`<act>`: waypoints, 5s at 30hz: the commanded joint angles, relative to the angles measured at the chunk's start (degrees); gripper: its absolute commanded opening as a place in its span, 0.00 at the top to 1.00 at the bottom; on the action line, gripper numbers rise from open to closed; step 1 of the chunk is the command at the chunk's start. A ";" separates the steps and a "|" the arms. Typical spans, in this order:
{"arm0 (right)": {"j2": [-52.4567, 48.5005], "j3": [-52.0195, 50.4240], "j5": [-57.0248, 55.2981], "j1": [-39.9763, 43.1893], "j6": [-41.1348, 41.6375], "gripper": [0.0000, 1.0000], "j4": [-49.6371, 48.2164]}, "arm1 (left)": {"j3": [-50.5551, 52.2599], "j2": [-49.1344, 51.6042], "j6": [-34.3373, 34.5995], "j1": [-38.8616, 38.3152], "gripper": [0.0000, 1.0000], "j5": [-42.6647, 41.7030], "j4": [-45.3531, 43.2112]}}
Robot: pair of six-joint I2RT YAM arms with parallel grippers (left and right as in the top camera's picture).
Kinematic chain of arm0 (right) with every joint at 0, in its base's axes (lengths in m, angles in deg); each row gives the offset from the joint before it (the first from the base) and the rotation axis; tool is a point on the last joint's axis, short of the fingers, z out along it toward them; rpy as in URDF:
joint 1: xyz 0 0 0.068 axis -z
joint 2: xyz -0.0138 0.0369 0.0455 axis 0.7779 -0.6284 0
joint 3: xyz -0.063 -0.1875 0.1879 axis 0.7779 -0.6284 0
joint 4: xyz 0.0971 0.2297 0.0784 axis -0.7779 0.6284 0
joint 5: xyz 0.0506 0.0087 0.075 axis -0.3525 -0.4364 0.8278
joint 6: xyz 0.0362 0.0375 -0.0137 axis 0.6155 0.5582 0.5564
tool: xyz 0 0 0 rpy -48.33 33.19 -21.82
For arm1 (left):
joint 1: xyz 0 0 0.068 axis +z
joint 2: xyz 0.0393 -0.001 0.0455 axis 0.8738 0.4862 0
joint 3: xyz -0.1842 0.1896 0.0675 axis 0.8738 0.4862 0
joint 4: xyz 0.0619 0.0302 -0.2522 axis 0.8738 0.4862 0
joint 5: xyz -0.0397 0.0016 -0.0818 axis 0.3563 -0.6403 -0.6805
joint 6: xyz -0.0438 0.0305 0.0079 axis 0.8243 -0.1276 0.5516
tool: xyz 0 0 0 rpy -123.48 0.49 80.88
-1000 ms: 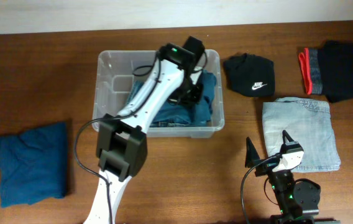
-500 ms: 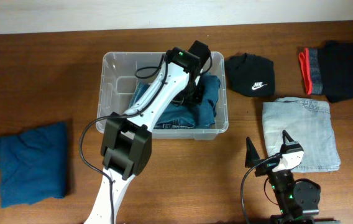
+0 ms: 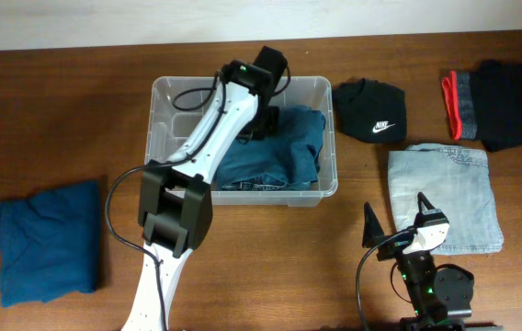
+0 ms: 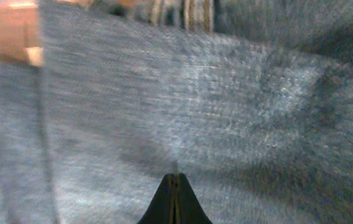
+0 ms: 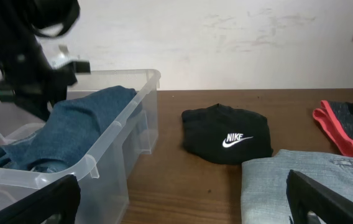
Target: Pack container
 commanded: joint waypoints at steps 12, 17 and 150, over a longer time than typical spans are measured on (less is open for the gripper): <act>0.44 -0.42 -0.55 0.37 -0.44 0.02 0.20 | -16.13 -5.07 -0.72 -2.95 0.99 -9.77 11.61; 0.44 -0.42 -0.52 0.37 -0.44 0.02 0.22 | -14.51 -4.02 -0.96 -5.95 0.99 -11.17 10.62; 0.44 -0.42 -0.52 0.37 -0.44 0.02 0.22 | -2.23 5.18 -4.68 -4.33 0.74 -9.03 -8.50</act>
